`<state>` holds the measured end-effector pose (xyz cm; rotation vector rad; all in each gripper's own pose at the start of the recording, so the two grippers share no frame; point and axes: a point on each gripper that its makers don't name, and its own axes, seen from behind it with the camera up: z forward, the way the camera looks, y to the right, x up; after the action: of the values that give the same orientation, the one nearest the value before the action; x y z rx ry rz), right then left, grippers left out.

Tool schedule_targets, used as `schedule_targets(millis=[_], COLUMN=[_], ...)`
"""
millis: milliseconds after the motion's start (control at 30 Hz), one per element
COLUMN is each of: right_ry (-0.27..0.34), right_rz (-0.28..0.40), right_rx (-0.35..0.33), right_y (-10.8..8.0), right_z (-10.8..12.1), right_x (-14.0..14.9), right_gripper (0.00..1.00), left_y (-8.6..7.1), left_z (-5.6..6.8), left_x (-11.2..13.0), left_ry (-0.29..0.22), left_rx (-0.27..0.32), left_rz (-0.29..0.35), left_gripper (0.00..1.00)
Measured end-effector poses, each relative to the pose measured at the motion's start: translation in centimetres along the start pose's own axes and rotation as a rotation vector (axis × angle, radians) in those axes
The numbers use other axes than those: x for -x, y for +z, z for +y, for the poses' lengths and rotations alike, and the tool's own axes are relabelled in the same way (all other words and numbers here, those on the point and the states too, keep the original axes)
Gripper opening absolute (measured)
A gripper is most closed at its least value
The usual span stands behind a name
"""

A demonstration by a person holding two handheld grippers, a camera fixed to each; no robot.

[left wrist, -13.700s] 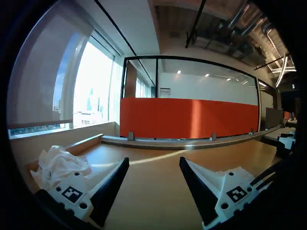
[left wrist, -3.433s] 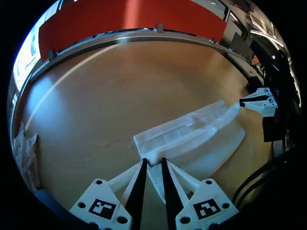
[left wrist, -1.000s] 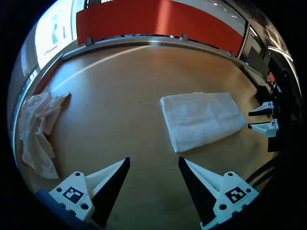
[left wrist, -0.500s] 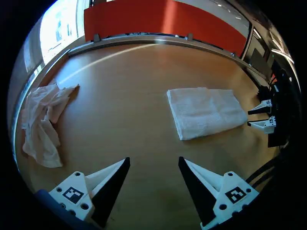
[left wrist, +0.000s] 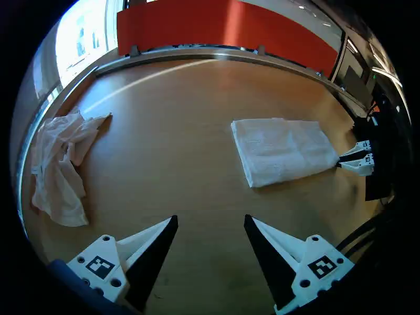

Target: Fold towel

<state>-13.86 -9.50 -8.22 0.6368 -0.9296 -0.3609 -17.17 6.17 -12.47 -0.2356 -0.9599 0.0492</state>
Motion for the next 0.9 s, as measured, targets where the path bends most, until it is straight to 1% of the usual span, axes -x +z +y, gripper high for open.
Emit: schedule_targets(millis=[100,200,400,600,900], right_ry=[-0.005,-0.013,-0.035,-0.064,-0.154], right_rz=[0.005,0.014,0.035,0.082,0.168], right_rx=[-0.004,0.004,0.018,0.026,0.03], right_y=[0.0,0.0,-0.6,-1.8,-3.6], right_z=[-0.2,-0.2,0.0,-0.1,-0.8], right_x=[-0.2,-0.6,-2.2,-5.6,-12.3], right_gripper=[0.08,0.05,0.04,0.04,0.04], left_y=[0.0,0.0,-0.2,-0.5,-1.1], left_z=[0.0,0.0,0.0,-0.2,-0.3], left_x=[0.1,0.1,0.2,0.0,-0.4], left_ry=[0.002,0.003,-0.004,-0.012,-0.021], left_rx=[0.0,0.0,0.001,-0.002,-0.006], left_rz=[-0.001,-0.002,-0.003,0.003,0.018], left_gripper=[0.94,0.94,0.94,0.94,0.94])
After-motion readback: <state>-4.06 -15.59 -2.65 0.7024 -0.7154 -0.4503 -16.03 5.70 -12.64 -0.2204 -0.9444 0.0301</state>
